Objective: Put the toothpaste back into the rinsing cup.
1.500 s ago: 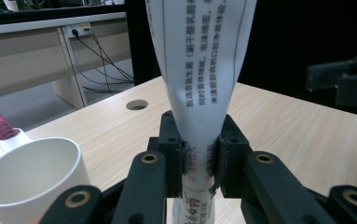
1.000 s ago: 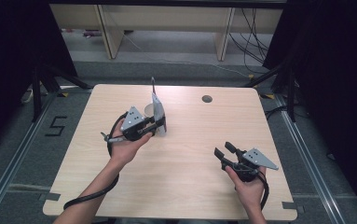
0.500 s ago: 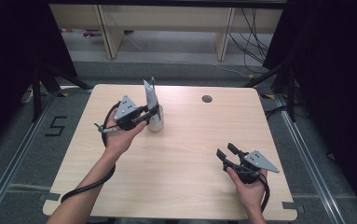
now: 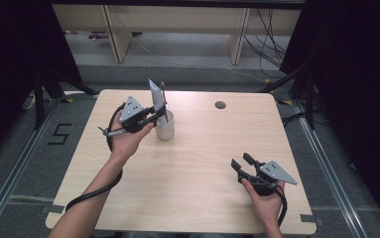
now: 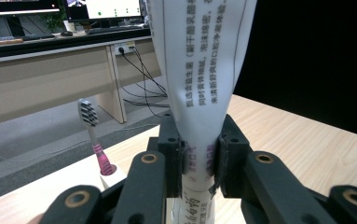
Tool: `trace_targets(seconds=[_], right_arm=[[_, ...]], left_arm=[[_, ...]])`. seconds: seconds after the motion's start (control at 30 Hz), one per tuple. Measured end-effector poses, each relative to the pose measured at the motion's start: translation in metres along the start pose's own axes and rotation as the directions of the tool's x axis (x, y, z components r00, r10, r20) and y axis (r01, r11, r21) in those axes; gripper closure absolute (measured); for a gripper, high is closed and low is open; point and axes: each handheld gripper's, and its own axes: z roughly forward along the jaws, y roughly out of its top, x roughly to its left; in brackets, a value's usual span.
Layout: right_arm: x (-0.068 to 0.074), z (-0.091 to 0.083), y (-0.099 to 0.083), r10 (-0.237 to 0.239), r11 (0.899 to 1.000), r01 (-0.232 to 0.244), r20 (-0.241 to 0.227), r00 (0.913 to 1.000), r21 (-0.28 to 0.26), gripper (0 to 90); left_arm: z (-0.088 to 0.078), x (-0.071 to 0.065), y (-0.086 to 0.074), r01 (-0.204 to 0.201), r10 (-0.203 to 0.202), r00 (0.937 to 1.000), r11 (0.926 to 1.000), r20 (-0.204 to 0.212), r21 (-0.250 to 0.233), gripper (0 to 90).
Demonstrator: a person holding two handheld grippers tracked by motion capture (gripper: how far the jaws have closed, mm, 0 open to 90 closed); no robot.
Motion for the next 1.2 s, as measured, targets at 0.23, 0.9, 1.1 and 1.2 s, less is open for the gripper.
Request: trace_targets(seconds=[0.23,0.9,1.1,1.2], right_arm=[[-0.002,0.000,0.000,-0.024,1.000,0.024,0.005,0.9997,0.017,43.7],[0.000,0.001,-0.001,-0.010,1.000,0.010,0.005,0.9999,-0.004,43.2],[-0.001,0.002,-0.001,-0.022,1.000,0.022,0.010,0.9997,-0.011,43.0],[0.000,0.001,-0.001,-0.004,1.000,0.004,0.003,1.0000,-0.003,43.0]], left_arm=[[0.004,0.006,0.006,-0.026,0.026,0.9995,0.9996,-0.017,-0.014,75.6],[0.023,0.016,0.001,-0.044,0.046,0.9981,0.9984,-0.040,0.035,75.3],[0.028,0.017,-0.002,-0.049,0.051,0.9977,0.9978,-0.043,0.045,75.3],[0.031,0.018,-0.004,-0.044,0.046,0.9979,0.9979,-0.046,0.048,75.3]])
